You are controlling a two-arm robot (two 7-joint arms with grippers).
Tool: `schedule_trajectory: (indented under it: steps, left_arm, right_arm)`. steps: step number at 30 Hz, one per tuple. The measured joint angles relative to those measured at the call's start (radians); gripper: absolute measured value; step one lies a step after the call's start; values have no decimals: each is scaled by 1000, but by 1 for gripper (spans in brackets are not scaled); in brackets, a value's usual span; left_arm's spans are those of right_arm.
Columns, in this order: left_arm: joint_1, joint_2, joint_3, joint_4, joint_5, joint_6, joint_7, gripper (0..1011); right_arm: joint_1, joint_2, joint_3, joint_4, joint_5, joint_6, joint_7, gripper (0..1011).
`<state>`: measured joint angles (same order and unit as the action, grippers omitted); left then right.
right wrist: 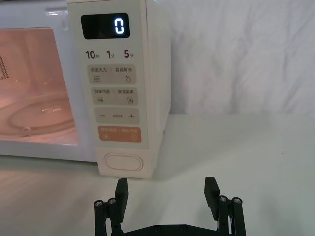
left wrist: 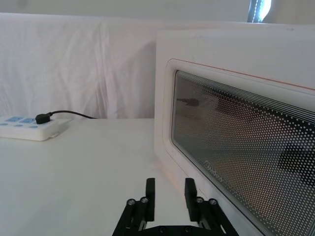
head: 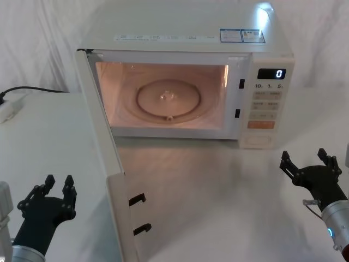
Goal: Press the button to open the microwave door with one hand; close the microwave door with the other hand.
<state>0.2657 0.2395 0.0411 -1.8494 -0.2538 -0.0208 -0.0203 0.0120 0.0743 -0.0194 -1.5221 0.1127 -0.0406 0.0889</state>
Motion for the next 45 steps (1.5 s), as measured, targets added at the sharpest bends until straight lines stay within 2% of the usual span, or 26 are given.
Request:
schedule_trajectory:
  steps: [2, 6, 8, 13, 21, 24, 26, 29, 37, 40, 45]
  left_arm:
    - [3, -3, -4, -3, 0, 2, -3, 383]
    - [20, -7, -24, -25, -2, 11, -22, 216]
    - [27, -7, -31, -34, -6, 14, -29, 180]
    - [59, -2, -68, -76, -28, 32, -60, 7]
    - [109, 15, -132, -137, -81, 76, -115, 0]
    - [130, 34, -160, -164, -122, 105, -149, 0]
    - [134, 40, -166, -170, -130, 110, -155, 0]
    - [150, 67, -189, -196, -172, 134, -187, 0]
    - [148, 120, -218, -235, -254, 174, -236, 0]
    - [136, 143, -229, -251, -304, 202, -257, 0]
    - [116, 169, -233, -264, -348, 235, -270, 0]
  right_arm:
    - [0, 0, 0, 0, 0, 0, 0, 1002]
    - [0, 0, 0, 0, 0, 0, 0, 1002]
    - [0, 0, 0, 0, 0, 0, 0, 1002]
    - [0, 0, 0, 0, 0, 0, 0, 1002]
    - [0, 0, 0, 0, 0, 0, 0, 1002]
    - [0, 0, 0, 0, 0, 0, 0, 1002]
    - [0, 0, 0, 0, 0, 0, 0, 1002]
    - [0, 0, 0, 0, 0, 0, 0, 1002]
    - [0, 0, 0, 0, 0, 0, 0, 1002]
    - [0, 0, 0, 0, 0, 0, 0, 1002]
    - [0, 0, 0, 0, 0, 0, 0, 1002]
